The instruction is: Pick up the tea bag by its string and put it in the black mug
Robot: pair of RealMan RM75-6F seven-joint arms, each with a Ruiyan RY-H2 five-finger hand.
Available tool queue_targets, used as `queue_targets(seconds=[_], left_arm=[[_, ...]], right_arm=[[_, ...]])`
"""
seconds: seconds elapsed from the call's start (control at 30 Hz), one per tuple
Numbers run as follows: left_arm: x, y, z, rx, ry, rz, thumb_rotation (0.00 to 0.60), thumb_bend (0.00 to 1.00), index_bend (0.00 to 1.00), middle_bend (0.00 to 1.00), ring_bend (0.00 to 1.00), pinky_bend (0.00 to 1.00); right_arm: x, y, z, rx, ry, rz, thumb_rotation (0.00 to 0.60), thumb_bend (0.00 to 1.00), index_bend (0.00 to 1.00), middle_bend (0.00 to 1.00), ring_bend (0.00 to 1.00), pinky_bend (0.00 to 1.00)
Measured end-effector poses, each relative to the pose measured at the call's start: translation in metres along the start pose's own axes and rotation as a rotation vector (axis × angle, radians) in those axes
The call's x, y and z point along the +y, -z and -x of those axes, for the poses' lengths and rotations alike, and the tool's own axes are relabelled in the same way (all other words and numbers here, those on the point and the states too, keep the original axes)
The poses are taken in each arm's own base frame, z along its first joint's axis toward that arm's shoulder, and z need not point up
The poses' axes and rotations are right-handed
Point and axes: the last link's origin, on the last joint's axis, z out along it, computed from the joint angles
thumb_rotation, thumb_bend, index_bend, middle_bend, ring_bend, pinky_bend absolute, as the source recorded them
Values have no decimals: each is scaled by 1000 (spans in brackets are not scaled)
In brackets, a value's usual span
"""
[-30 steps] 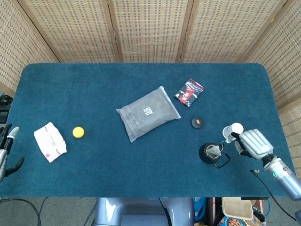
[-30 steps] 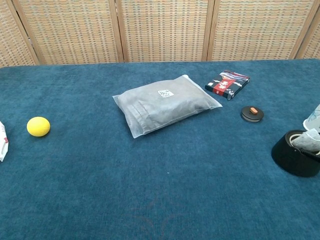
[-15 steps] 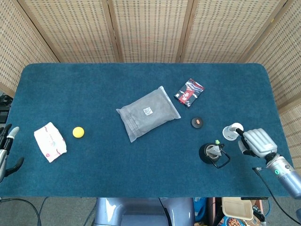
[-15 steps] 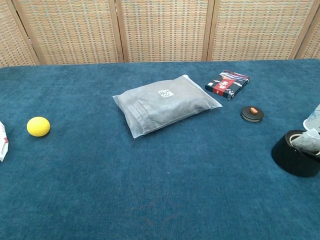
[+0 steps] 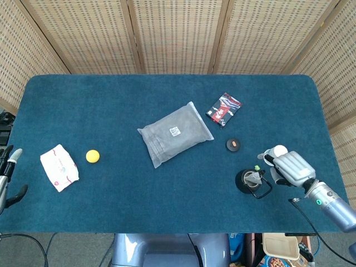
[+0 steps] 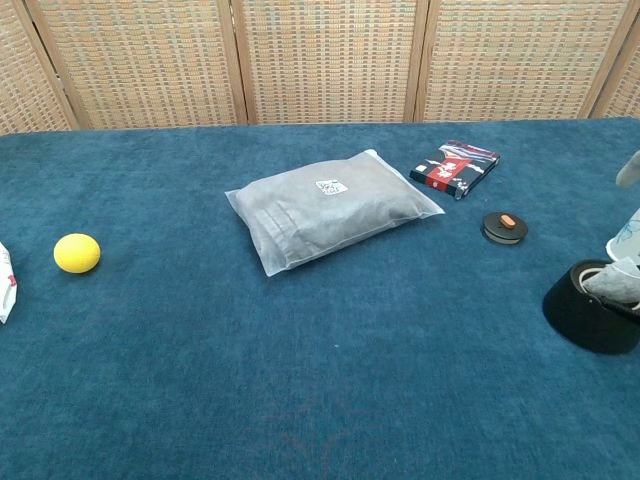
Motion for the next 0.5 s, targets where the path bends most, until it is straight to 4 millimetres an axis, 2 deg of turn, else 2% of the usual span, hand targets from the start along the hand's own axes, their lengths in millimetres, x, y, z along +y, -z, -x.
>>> queue_targets(seconds=[0.2, 0.5], left_arm=[[-1, -1, -1, -2, -5, -1, 600, 324, 31, 0, 0, 0], [0, -4, -6, 3, -18, 3, 600, 323, 31, 0, 0, 0]], right_arm=[[-11, -9, -2, -56, 42, -35, 366, 1000, 221, 1000, 1000, 1000], [-28, -20, 4, -152, 111, -83, 341, 1000, 221, 1000, 1000, 1000]])
